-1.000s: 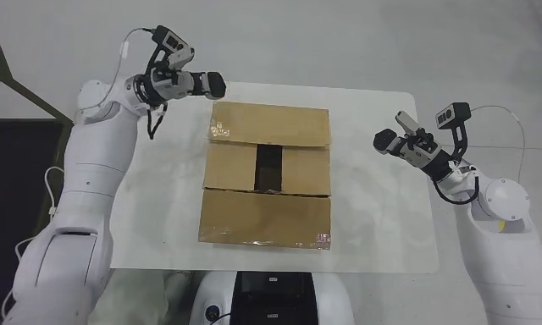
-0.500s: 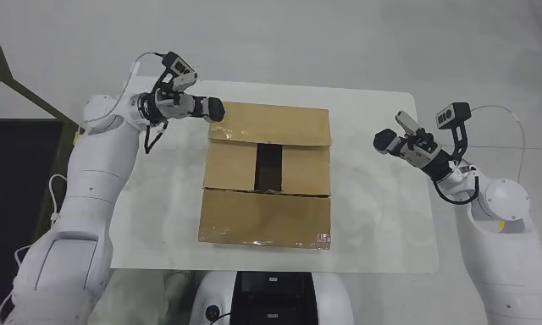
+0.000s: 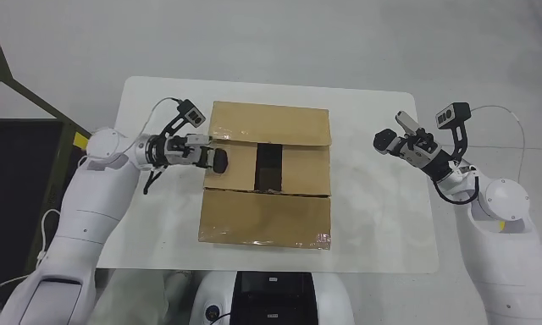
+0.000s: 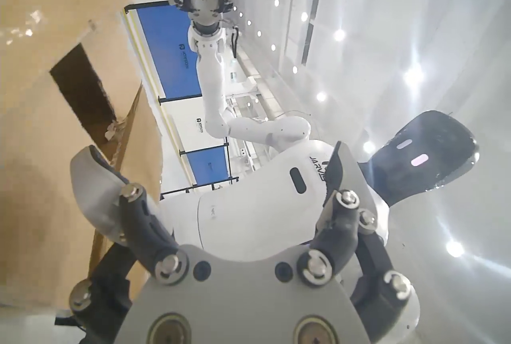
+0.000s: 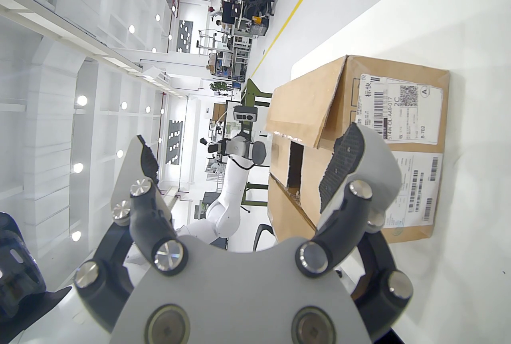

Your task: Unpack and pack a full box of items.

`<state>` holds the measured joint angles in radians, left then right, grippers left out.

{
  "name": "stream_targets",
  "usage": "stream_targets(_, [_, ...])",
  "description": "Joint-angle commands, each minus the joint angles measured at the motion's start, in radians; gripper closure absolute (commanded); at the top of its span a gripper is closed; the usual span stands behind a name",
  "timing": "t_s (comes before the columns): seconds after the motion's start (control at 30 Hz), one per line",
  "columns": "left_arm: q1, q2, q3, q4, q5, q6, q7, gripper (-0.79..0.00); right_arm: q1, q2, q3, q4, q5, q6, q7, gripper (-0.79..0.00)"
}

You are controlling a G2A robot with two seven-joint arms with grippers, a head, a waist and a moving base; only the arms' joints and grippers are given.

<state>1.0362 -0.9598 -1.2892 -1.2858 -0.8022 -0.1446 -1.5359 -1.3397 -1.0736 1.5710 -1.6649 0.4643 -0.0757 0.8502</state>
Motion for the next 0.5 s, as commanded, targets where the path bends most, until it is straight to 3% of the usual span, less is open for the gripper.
stream_targets(0.0, [0.001, 0.011, 0.009, 0.009, 0.008, -0.005, 0.0, -0.785, 0.0, 0.0, 0.0, 0.0, 0.0, 0.0, 0.0, -0.785])
stream_targets(0.2, [-0.032, 0.028, 0.039, 0.062, 0.015, -0.026, 0.0, -0.785, 0.0, 0.0, 0.0, 0.0, 0.0, 0.0, 0.0, -0.785])
stream_targets(0.47, [-0.104, 0.024, 0.066, 0.155, 0.002, -0.042, 0.0, -0.785, 0.0, 0.0, 0.0, 0.0, 0.0, 0.0, 0.0, -0.785])
